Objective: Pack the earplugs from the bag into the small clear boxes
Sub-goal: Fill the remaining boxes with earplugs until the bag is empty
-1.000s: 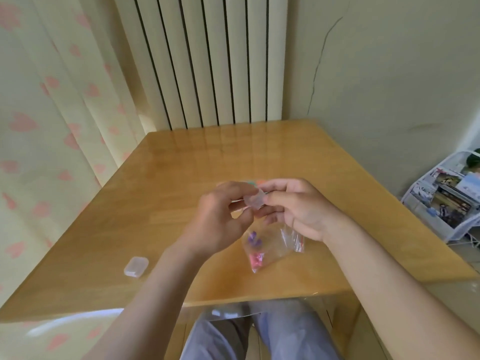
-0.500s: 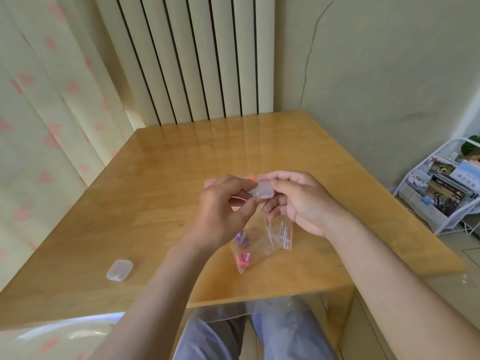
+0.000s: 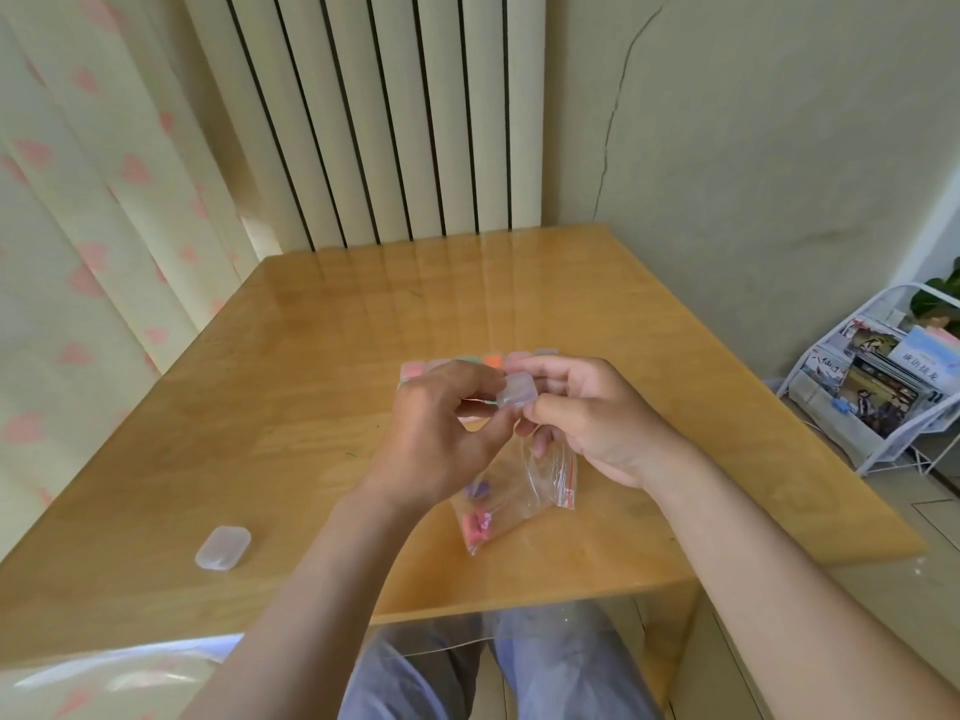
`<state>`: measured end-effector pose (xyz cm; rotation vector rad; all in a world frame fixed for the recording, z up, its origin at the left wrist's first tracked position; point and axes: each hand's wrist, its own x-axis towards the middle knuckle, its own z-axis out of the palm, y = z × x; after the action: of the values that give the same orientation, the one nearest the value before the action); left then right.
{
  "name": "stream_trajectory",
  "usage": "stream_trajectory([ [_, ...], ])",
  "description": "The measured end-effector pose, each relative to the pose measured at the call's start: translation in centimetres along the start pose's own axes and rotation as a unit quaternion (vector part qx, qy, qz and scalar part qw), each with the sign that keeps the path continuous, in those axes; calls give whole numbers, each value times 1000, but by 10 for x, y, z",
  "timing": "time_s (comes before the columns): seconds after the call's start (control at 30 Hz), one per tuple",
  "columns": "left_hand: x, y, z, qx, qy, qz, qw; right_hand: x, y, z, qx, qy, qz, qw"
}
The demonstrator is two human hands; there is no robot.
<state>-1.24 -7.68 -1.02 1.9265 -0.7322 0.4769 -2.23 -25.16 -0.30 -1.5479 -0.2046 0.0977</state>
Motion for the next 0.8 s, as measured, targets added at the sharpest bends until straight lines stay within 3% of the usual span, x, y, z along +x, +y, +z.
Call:
stream_trajectory([
  [0.2, 2, 4, 1, 15, 2, -1, 1000, -1, -1, 3, -16, 26, -4, 1000],
  [0.33, 7, 5, 1, 44, 61, -14, 997, -6, -1, 5, -14, 22, 1, 1000],
  [0.57, 11, 9, 10, -101, 86, -200, 971, -11, -4, 0, -20, 14, 8, 1000],
  [0.67, 10, 10, 4, -120, 107, -276, 948, -14, -3, -8, -42, 79, -6, 996],
  [0.8, -3, 6, -5, -97, 57, -322, 940, -19, 8, -23, -182, 148, -12, 972],
])
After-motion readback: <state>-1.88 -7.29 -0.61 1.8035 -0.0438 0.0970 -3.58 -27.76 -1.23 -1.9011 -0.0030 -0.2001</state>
